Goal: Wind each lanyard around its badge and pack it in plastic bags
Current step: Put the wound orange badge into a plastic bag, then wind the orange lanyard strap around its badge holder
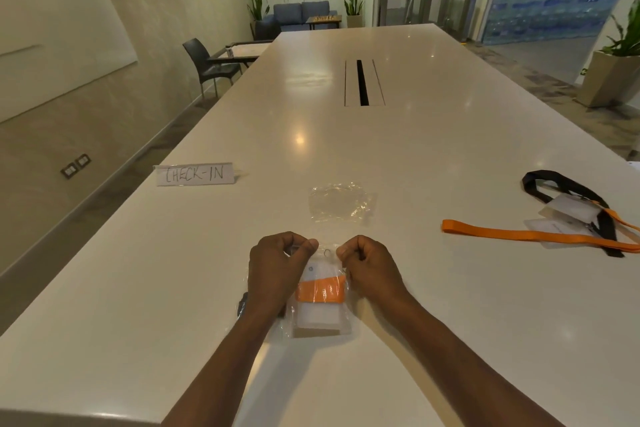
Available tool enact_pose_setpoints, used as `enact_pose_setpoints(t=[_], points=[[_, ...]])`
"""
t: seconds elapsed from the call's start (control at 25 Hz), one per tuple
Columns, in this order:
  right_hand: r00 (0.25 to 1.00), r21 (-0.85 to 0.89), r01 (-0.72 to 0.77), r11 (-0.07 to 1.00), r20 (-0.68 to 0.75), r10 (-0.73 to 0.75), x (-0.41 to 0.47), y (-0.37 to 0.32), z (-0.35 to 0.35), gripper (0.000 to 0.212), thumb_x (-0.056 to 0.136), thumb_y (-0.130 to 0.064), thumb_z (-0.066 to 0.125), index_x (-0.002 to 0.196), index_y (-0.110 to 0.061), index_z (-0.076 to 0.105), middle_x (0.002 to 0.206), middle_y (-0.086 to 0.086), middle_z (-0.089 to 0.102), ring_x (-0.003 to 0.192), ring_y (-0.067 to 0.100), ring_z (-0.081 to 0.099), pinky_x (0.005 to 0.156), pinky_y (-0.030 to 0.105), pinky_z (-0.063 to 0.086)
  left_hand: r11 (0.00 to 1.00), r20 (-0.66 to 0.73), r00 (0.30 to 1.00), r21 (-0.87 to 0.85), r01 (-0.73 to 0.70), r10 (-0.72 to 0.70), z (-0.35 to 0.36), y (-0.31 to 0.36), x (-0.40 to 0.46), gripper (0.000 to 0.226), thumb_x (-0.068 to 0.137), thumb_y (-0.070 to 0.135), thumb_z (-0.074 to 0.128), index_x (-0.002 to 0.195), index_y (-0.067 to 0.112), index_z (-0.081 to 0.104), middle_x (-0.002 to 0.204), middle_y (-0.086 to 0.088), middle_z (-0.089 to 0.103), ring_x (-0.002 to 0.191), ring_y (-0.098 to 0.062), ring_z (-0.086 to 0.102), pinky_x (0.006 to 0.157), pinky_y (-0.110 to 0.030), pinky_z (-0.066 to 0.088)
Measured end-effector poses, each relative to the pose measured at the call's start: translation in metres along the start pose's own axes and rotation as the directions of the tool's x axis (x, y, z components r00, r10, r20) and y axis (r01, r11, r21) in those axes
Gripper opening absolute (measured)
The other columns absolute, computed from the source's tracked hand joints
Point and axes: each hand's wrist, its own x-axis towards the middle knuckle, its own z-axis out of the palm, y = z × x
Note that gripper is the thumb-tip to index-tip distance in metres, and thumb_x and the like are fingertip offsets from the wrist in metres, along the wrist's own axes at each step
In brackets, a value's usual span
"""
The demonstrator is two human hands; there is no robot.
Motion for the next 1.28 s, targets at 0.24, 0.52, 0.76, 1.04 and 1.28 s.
enact_pose_setpoints(t=[0.24,0.52,0.76,1.04,1.28], points=[[0.995,-0.234,0.099,0.967,0.001,-0.101,-0.006,0.002,0.024,0.013,0.089,-0.028,0.064,0.081,-0.018,0.063,0.074,-0.008,0.064,0.070,0.009,0.059,0.063,0.023,0.046,0.984,0.027,0.998,0.174,0.048,-0.053,-0.022,-0.018,0.002,0.025,0.081,0.048,0.074,0.061,0.040,0.062,0.064,0.023,0.063,0.063,0.003,0.062,0.057,-0.021,0.044],[0.980,-0.275,0.190,0.942,-0.009,-0.200,-0.006,0.009,0.014,0.010,0.090,-0.024,0.065,0.095,-0.016,0.063,0.095,-0.004,0.063,0.084,0.010,0.058,0.068,0.009,0.040,0.950,0.040,0.999,0.311,0.006,-0.019,-0.019,-0.015,0.004,0.015,0.088,0.045,0.066,0.096,0.033,0.067,0.089,0.014,0.064,0.084,-0.009,0.062,0.073,-0.028,0.049],[0.982,-0.250,0.150,0.956,-0.078,-0.175,-0.004,0.025,-0.024,0.006,0.090,-0.021,0.065,0.091,-0.016,0.063,0.092,-0.004,0.065,0.084,0.011,0.061,0.068,0.007,0.042,0.815,-0.044,0.977,0.559,-0.149,0.209,0.005,0.020,0.003,0.024,0.092,0.040,0.062,0.112,0.026,0.066,0.110,0.000,0.064,0.105,-0.026,0.054,0.086,-0.039,0.042],[0.979,-0.252,0.078,0.965,-0.164,-0.122,-0.004,0.048,-0.099,0.005,0.091,-0.023,0.065,0.092,-0.019,0.063,0.093,-0.008,0.066,0.085,0.002,0.060,0.067,0.004,0.041,0.831,0.119,0.946,0.454,-0.322,0.301,0.070,0.070,-0.007,0.015,0.092,0.038,0.060,0.098,0.027,0.069,0.096,0.005,0.069,0.096,-0.022,0.059,0.083,-0.038,0.047],[0.958,-0.262,0.016,0.965,-0.273,-0.090,-0.016,0.076,-0.184,0.002,0.091,-0.020,0.064,0.093,-0.021,0.064,0.091,-0.011,0.066,0.082,0.000,0.060,0.066,0.007,0.042,0.932,0.357,0.897,0.148,-0.331,0.262,0.177,0.089,-0.052,0.020,0.091,0.040,0.062,0.110,0.034,0.064,0.083,0.015,0.066,0.077,-0.003,0.063,0.076,-0.029,0.056]])
